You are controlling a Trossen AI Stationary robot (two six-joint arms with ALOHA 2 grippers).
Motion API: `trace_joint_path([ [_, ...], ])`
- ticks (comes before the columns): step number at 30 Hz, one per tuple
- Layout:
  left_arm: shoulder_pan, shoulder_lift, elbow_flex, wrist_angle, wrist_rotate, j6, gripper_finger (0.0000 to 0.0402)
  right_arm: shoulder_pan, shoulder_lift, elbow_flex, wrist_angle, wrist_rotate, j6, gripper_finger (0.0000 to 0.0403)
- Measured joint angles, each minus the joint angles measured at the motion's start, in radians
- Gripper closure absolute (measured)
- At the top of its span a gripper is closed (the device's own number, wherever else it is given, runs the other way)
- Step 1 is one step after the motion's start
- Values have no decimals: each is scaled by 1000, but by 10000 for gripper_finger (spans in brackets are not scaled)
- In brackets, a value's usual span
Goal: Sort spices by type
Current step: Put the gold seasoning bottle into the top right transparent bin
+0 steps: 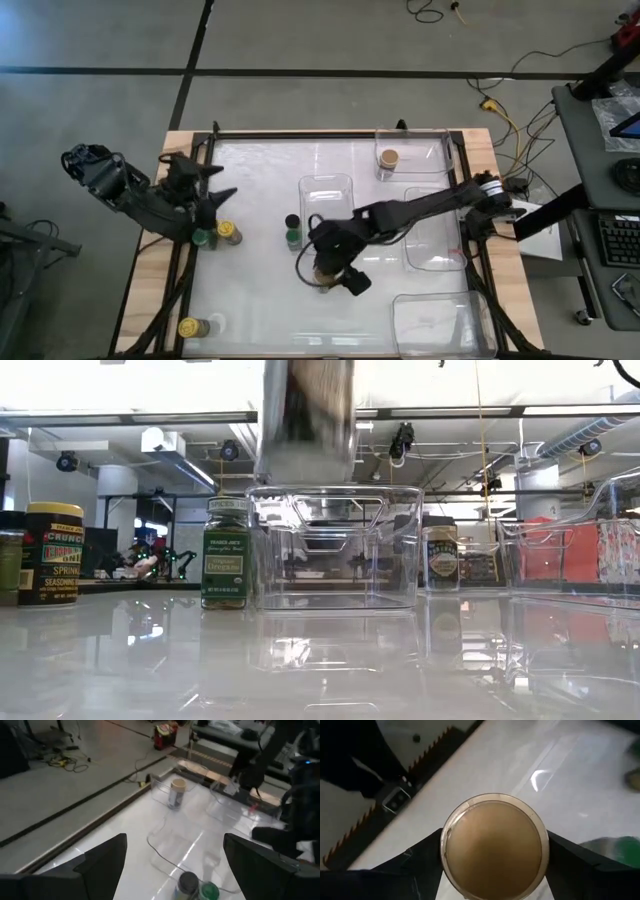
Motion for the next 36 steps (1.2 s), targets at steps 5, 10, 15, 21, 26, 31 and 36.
trace_joint_path([
  [5,0,-49,-44,19,41,5,86,-33,-147,6,-37,45,125,129],
  [10,0,-75,-200,292,193,87,86,-77,-297,-10,-239,285,190,132],
  [15,21,-75,-445,711,380,177,86,-168,-439,-32,-425,488,271,128],
  [21,91,-77,-660,1231,539,350,86,-359,-601,-151,-471,544,254,133],
  [26,143,-85,-687,1347,596,405,86,-587,-719,-308,-462,489,112,131],
  [31,166,-87,-660,1343,487,413,86,-864,-776,-483,-360,278,-4,127],
  [36,171,-82,-614,1352,371,417,86,-1077,-801,-630,-273,163,-157,133],
])
